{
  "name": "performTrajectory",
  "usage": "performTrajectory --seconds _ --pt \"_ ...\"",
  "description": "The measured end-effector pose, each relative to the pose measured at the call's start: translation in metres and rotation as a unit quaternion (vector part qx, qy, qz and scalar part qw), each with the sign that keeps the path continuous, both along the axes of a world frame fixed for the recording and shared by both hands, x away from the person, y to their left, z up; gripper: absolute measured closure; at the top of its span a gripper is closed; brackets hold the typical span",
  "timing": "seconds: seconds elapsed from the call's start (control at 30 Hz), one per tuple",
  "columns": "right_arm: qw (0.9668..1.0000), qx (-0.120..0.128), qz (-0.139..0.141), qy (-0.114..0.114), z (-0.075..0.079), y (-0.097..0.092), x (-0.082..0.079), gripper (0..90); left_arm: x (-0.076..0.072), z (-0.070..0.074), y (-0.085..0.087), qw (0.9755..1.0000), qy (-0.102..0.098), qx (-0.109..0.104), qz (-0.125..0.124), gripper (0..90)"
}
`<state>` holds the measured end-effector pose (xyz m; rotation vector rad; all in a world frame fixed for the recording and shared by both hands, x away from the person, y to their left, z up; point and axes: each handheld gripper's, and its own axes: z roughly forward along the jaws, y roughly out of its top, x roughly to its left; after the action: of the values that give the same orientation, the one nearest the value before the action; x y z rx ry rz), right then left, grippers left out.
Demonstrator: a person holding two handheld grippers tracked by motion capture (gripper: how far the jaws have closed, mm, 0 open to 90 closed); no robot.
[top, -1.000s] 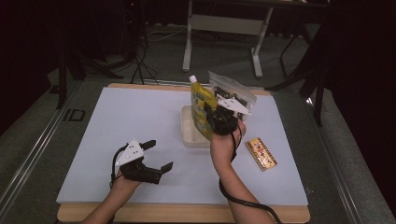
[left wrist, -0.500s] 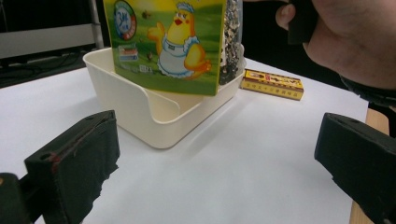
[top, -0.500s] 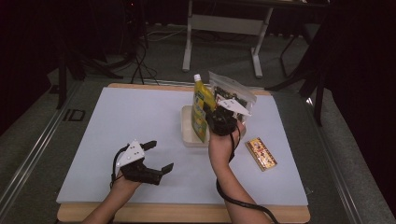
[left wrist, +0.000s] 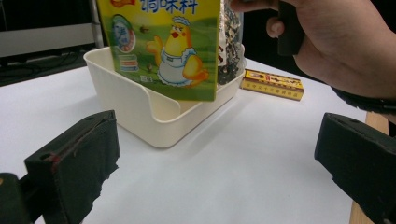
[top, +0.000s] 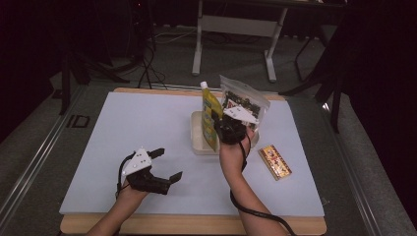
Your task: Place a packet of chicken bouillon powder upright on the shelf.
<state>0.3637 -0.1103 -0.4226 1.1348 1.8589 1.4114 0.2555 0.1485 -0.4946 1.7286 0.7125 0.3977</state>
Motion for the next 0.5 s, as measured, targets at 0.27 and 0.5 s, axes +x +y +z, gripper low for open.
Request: performTrajectory --seconds 0.27,0.5 --pt "0.9996 -0.024 0.005 -0.016 -0.0012 -0.0015 0.0052 90.0 0.0001 -0.0001 0.0004 1.0000 -0.001 0.000 -0.001 0.1" --pt "0.9991 -0.027 0.022 -0.023 -0.0047 -0.0029 0.0096 90.0 -0.0005 -0.0011 -0.0011 1.0000 0.001 0.002 -0.003 0.1"
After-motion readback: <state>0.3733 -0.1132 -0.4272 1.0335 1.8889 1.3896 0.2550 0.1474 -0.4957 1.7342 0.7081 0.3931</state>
